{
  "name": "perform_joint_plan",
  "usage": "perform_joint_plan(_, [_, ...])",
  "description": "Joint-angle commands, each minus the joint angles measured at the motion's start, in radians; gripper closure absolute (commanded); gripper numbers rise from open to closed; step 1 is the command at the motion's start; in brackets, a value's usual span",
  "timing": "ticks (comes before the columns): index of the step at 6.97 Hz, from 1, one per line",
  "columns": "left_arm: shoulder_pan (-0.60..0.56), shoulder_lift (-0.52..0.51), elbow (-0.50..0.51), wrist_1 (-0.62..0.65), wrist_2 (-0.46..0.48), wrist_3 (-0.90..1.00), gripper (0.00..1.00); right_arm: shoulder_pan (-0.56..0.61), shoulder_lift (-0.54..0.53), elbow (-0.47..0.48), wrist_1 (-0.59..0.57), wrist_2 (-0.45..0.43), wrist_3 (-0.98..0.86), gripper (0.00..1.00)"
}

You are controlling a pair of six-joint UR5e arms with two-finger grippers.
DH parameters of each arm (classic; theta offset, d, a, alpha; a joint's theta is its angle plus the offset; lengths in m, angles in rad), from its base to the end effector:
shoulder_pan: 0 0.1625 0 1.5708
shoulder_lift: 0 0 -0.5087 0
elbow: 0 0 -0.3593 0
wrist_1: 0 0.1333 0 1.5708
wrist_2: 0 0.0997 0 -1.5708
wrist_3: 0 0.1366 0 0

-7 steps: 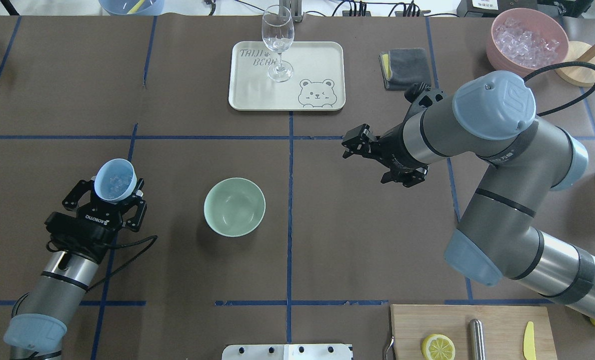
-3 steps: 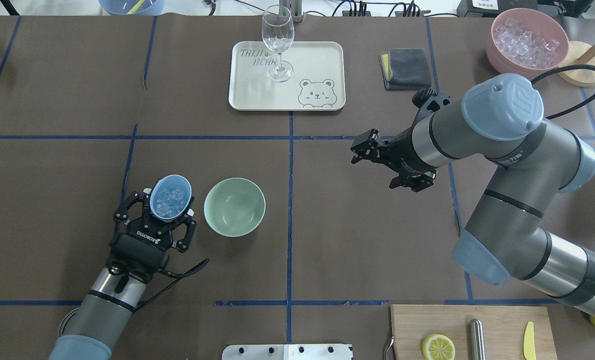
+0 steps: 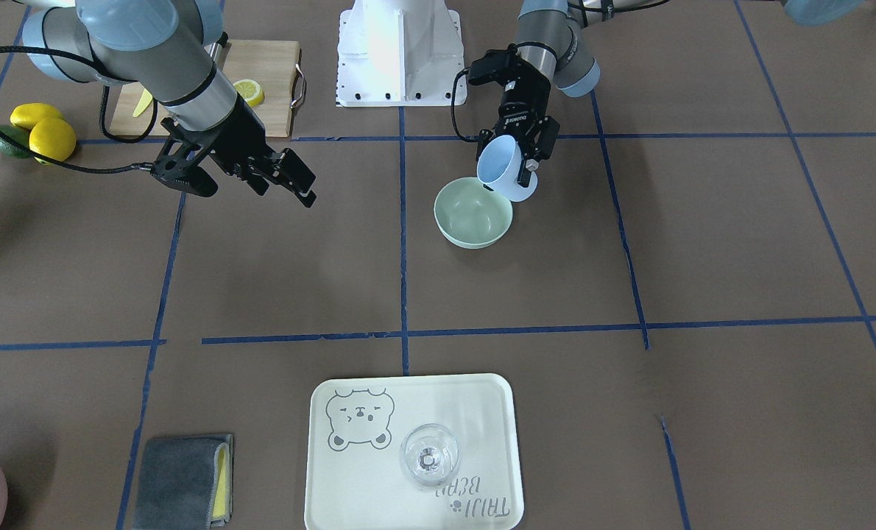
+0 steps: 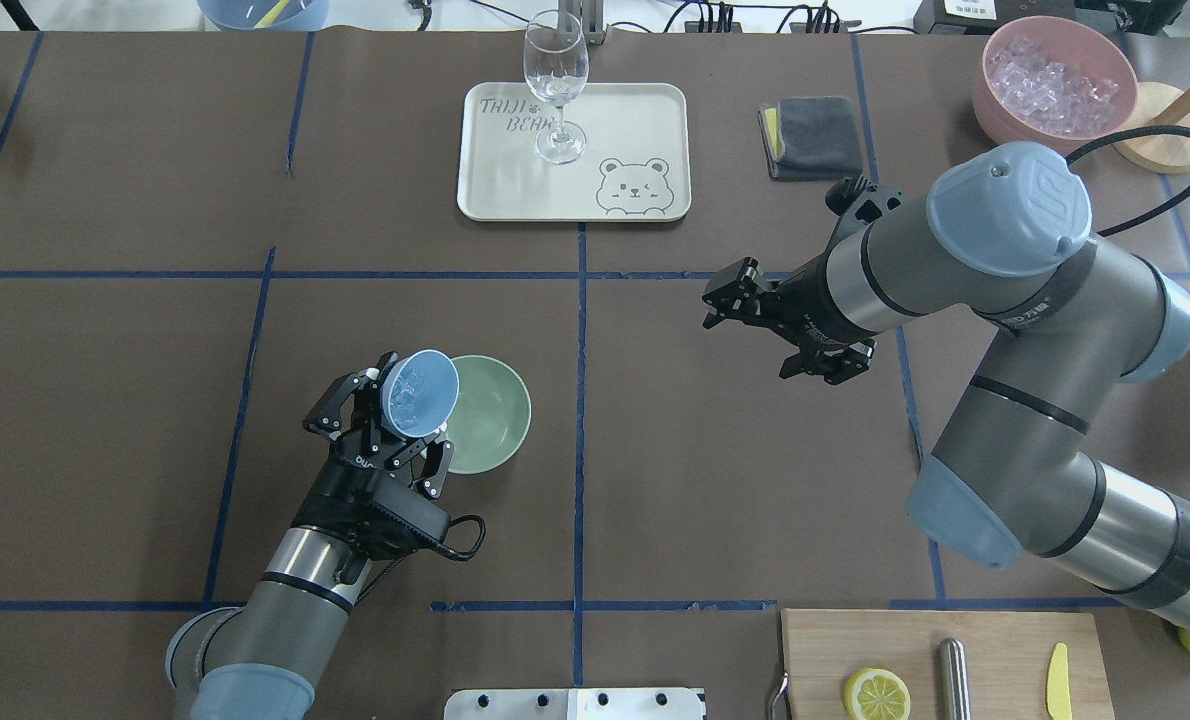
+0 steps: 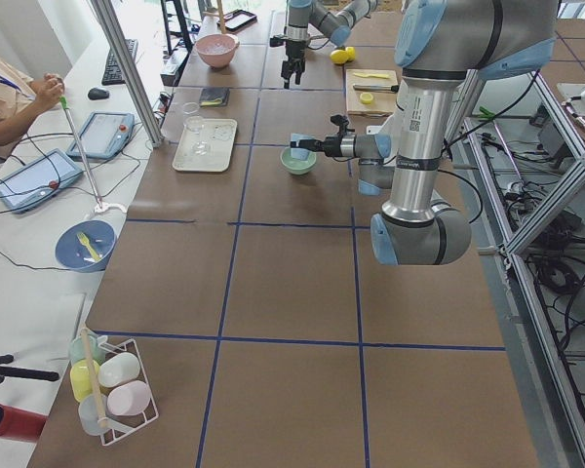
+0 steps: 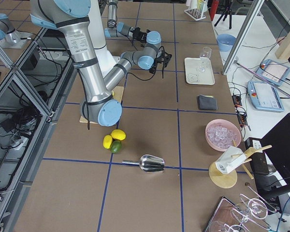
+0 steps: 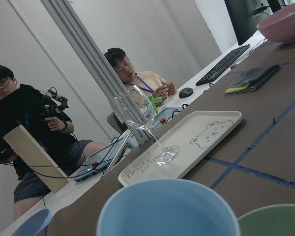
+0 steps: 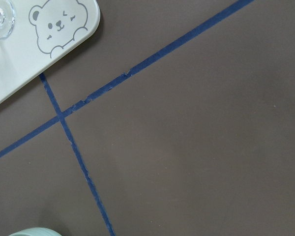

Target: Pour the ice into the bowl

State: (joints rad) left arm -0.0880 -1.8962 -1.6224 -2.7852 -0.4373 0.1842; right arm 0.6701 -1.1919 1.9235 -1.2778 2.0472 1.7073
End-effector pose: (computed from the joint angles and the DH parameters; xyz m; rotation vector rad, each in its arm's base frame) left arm 0.5277 -0.3046 0.4114 1.5871 0.1462 0.4022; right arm -0.4350 -0.4349 0.3729 -0.1548 -1.0921 0.4805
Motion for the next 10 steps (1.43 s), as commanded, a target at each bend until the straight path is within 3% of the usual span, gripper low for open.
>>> perform_joint_plan(1, [-0.022, 0.000, -0.001, 0.086, 0.000, 0.280, 1.00, 0.000, 0.003, -0.001, 0.000, 0.001, 0.000, 0.00])
perform_joint_plan(2, [-0.039, -0.003, -0.005, 0.210, 0.000, 0.337, 1.00, 0.000, 0.005, -0.001, 0.000, 0.001, 0.000, 0.00])
perform_joint_plan(7, [-0.056, -0.004, -0.030, 0.513, 0.021, 0.610, 1.00, -0.001, 0.008, -0.004, 0.000, -0.001, 0.002, 0.00])
perform_joint_plan(10, [-0.050, -0.007, -0.106, 0.720, 0.022, 0.687, 1.00, -0.003, 0.009, -0.004, 0.000, -0.001, 0.008, 0.00])
